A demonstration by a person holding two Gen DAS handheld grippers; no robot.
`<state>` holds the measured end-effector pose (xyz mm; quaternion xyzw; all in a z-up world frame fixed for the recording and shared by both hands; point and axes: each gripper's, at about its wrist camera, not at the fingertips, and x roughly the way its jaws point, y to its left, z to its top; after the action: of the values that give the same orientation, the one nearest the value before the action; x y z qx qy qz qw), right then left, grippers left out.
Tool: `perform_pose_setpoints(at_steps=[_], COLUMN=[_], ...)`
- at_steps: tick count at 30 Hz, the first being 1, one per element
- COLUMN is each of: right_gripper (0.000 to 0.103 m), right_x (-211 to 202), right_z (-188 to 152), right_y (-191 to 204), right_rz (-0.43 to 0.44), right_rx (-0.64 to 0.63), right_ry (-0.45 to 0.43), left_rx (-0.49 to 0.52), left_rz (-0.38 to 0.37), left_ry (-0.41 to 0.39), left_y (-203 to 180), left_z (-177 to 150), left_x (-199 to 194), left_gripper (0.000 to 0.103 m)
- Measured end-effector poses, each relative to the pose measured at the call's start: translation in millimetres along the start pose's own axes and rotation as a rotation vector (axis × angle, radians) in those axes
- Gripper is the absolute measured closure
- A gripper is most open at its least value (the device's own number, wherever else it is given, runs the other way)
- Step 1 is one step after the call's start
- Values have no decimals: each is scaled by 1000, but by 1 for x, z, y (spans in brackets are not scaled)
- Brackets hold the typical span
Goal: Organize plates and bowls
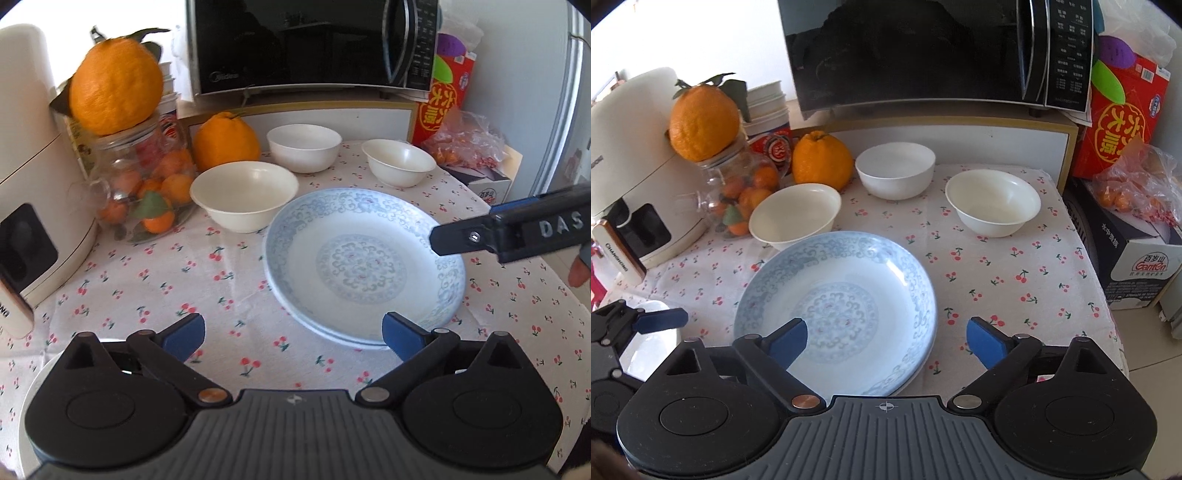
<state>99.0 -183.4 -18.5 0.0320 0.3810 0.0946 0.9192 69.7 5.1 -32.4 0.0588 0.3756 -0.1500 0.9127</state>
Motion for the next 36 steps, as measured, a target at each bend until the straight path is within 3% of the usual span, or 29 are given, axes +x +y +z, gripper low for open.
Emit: perform_pose_setpoints(at_steps=[10, 23, 33, 36], right_gripper=[6, 4, 4, 4], right_x=[-9, -7, 5, 6], right_z=[-16, -38, -63, -68], right_y=[43, 113, 157, 165], right_rz=[105, 235, 341, 354], right_rx=[-50, -218, -296, -323], right_ry=[20, 0, 48, 46], left_rx=[-46, -100, -271, -310], left_rz=[58, 144, 120, 110], left_ry=[-8, 20, 91, 97], left_y=[45, 105, 145, 151], left_z=[-14, -37, -62, -66], left_x=[-25, -47, -50, -52], left_gripper=[0, 0, 1, 6])
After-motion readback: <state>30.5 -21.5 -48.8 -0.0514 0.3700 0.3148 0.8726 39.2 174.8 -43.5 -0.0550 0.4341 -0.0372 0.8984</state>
